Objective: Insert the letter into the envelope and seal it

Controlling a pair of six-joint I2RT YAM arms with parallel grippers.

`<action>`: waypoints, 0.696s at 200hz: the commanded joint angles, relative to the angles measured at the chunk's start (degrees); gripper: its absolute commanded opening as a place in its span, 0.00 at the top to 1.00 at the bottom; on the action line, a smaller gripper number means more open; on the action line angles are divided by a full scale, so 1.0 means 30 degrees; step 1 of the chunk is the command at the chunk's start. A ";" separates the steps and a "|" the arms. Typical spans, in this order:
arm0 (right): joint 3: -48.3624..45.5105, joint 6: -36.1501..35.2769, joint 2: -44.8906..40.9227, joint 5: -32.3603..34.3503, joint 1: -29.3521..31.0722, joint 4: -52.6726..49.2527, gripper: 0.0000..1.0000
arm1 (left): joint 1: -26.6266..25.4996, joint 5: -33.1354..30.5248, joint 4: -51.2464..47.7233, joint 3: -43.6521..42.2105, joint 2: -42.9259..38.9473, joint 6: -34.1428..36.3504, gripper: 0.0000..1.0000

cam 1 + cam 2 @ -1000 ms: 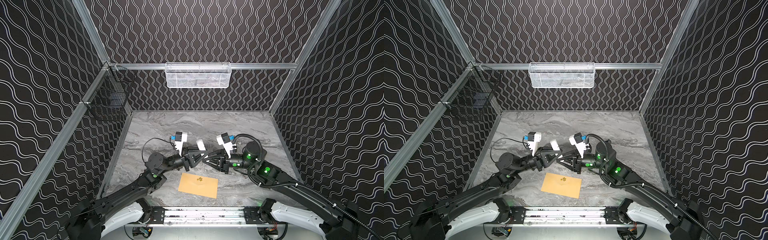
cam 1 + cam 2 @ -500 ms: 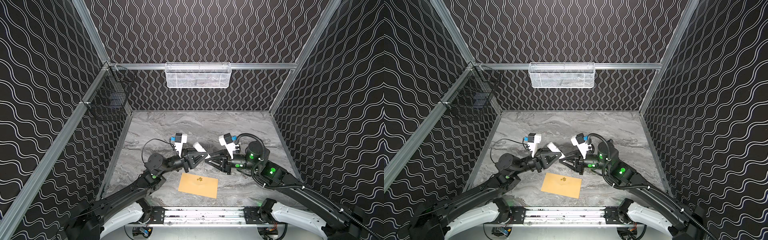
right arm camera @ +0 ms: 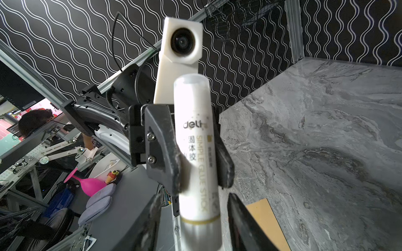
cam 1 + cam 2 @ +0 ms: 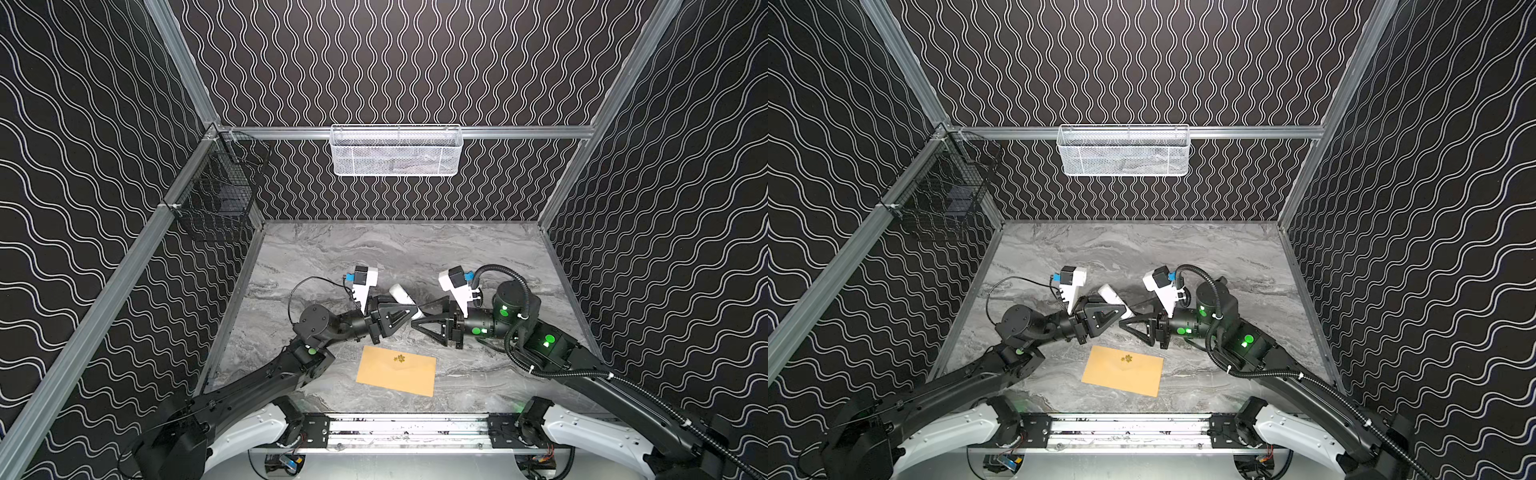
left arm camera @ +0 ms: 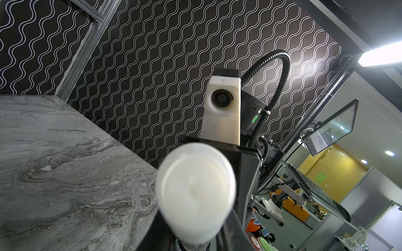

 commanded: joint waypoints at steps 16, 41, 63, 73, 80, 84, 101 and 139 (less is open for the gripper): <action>0.0287 -0.0227 0.0328 -0.0707 -0.0008 0.0110 0.58 | 0.0043 0.0190 0.0364 0.0058 -0.0071 0.0525 1.00; 0.0302 -0.0198 0.0413 -0.0678 -0.0027 0.0291 0.63 | 0.0043 0.0294 0.0279 0.0137 -0.0092 0.0510 1.00; 0.0296 -0.0111 0.0526 -0.0766 -0.0035 0.0423 0.68 | 0.0016 0.0208 0.0199 0.0108 -0.0183 0.0568 1.00; 0.0352 -0.0114 0.0579 -0.0781 -0.0025 0.0364 0.70 | 0.0028 0.0222 0.0132 0.0144 -0.0170 0.0620 1.00; 0.0357 -0.0084 0.0605 -0.0824 -0.0028 0.0379 0.72 | 0.0014 0.0222 0.0126 0.0123 -0.0121 0.0635 1.00; 0.0332 -0.0055 0.0602 -0.0825 -0.0025 0.0392 0.73 | 0.0014 0.0224 0.0129 0.0143 -0.0111 0.0628 1.00; 0.0188 0.0065 0.0617 -0.0854 -0.0042 0.0568 0.77 | 0.0014 0.0202 0.0299 0.0104 0.0037 0.0599 1.00; 0.0259 0.0124 0.0725 -0.0485 -0.0036 0.0292 0.86 | 0.0014 0.0004 -0.0251 0.0202 -0.0142 0.0842 0.97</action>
